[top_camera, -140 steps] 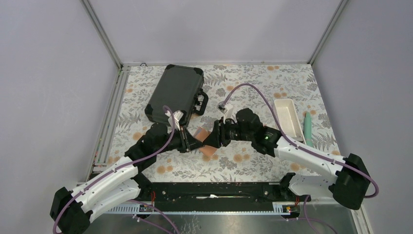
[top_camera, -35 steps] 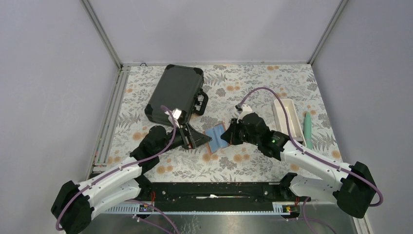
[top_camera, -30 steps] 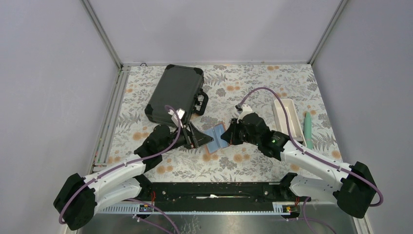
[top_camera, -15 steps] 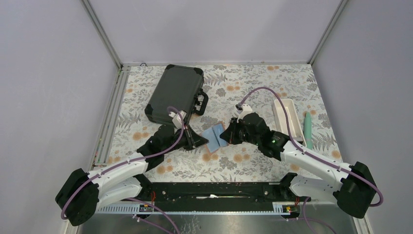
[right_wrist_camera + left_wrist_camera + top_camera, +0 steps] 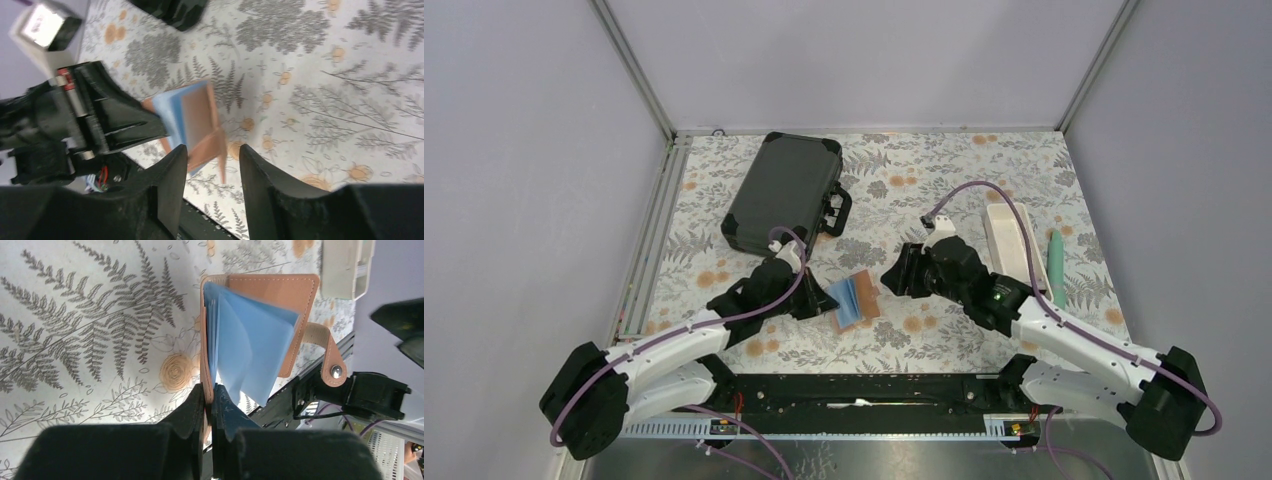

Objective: Put the credit cards into the card holder
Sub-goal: Open the card holder.

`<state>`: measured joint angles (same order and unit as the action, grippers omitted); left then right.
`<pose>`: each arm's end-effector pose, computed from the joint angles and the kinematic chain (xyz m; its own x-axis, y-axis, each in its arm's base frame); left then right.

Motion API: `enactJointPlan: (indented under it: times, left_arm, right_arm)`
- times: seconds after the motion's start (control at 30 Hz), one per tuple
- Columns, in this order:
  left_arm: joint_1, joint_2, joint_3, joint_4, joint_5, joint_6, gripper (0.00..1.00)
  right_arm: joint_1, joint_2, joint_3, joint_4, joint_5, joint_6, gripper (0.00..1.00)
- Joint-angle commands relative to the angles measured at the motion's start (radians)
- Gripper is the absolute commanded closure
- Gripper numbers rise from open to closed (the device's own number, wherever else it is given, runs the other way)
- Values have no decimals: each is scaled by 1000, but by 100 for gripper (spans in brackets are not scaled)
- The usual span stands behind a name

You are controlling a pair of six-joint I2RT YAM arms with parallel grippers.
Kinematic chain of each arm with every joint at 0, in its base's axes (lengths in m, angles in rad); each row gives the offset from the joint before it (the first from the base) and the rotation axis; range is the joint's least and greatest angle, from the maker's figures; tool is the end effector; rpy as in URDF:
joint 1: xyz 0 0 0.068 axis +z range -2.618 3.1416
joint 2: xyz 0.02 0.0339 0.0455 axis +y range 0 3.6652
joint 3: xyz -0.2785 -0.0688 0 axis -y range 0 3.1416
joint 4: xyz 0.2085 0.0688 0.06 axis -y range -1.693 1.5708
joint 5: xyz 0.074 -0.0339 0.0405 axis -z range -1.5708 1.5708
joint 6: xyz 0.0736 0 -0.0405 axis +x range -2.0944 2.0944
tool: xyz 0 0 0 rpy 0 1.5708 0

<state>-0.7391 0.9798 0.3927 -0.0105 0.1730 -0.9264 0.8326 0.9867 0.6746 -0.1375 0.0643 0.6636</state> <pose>0.1339 -0.1392 0.1968 -0.8644 -0.2777 -0.4192 0.1293 0.6828 -0.7191 0.1489 0.1566 0.2748 -0.6611 0.1868 -0.7267 -0.3707 0.7608 0.5327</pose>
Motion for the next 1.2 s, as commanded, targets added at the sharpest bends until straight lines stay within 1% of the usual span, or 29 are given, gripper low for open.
enactJointPlan:
  times: [0.0,0.07,0.13,0.33,0.57,0.7,1.0,1.17]
  left_arm:
    - [0,44,74,-37,31,30,100]
    - [0,68,89,-52,40,33,100]
    - [0,80,97,-51,49,31,100]
    - [0,87,131,-100,34,38,100]
    - [1,101,139,-98,53,38,100]
    - [0,111,147,-95,62,40,100]
    - [0,101,146,-93,71,41,100]
    - [0,92,138,-106,57,50,100]
  right_arm:
    - [8,32,5,157,-183,-31,56]
    - [17,76,17,199,-263,-27,62]
    - [45,120,34,219,-288,-33,66]
    - [92,188,32,334,-325,22,69]
    - [122,283,20,443,-324,82,73]
    - [133,328,33,471,-322,90,75]
    - [138,414,57,437,-254,85,77]
    - [138,443,107,281,-131,72,79]
